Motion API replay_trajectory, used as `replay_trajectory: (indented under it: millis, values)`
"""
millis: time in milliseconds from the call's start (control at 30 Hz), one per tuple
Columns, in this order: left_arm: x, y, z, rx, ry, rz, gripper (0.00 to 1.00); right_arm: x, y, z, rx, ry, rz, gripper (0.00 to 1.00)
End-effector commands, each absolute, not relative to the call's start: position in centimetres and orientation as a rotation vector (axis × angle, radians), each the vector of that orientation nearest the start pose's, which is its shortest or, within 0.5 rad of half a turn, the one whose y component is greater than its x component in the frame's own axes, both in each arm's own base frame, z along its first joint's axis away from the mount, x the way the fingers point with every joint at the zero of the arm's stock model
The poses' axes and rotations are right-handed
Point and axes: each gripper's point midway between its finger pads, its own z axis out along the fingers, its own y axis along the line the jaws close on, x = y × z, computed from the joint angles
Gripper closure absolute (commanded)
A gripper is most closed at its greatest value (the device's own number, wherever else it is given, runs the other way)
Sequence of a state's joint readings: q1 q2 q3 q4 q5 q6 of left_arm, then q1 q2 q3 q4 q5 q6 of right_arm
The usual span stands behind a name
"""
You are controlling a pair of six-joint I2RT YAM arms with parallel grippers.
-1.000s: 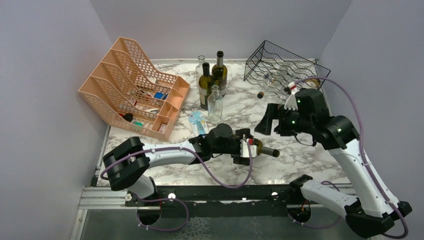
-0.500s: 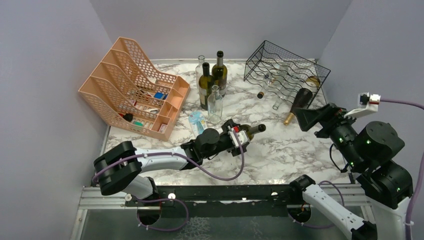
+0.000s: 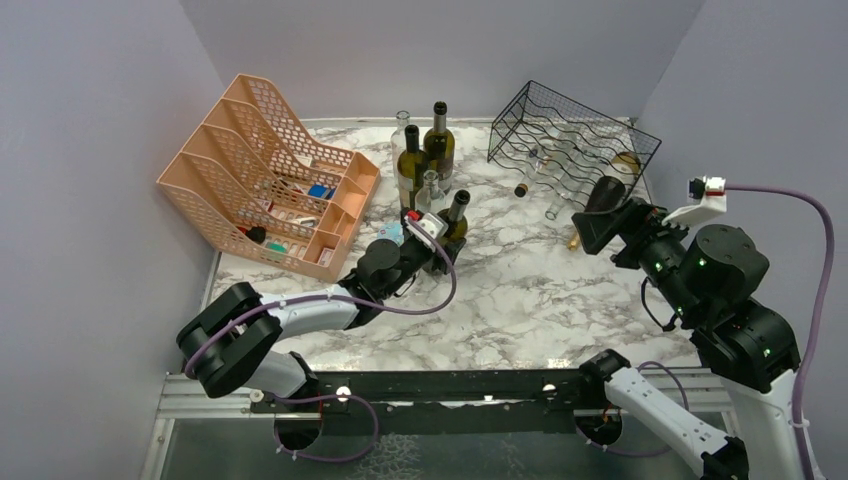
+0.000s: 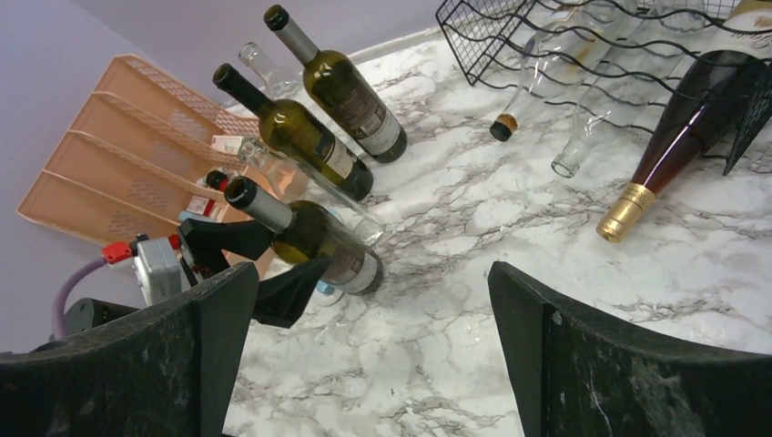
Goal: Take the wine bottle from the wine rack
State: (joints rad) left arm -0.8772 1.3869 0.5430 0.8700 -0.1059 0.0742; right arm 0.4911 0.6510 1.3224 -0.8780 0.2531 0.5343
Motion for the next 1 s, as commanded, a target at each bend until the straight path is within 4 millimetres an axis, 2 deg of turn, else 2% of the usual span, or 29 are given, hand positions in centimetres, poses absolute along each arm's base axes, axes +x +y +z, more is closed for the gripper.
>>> replay_trajectory:
  millis: [0, 167, 467, 633, 833, 967]
  values:
    - [29.4, -30.9, 25.5, 0.467, 1.277, -0.657, 0.70, 19.4, 8.4, 38.7, 0.214, 1.778, 0.557, 0.00]
    - [29.5, -30.4, 25.3, 0.413, 1.289, -0.694, 0.71, 19.5, 8.6, 38.1, 0.212, 1.793, 0.557, 0.00]
    - [30.0, -29.1, 24.5, 0.353, 1.285, -0.658, 0.69, 19.9, 9.0, 37.3, 0.206, 1.812, 0.560, 0.00]
    - [30.4, -28.5, 24.3, 0.310, 1.299, -0.633, 0.51, 20.0, 9.1, 36.9, 0.203, 1.825, 0.555, 0.00]
    - [30.2, -28.6, 24.5, 0.322, 1.295, -0.639, 0.17, 20.0, 9.0, 36.8, 0.209, 1.825, 0.550, 0.00]
    - [30.2, -28.6, 24.7, 0.316, 1.298, -0.651, 0.05, 20.1, 9.1, 36.7, 0.206, 1.826, 0.552, 0.01]
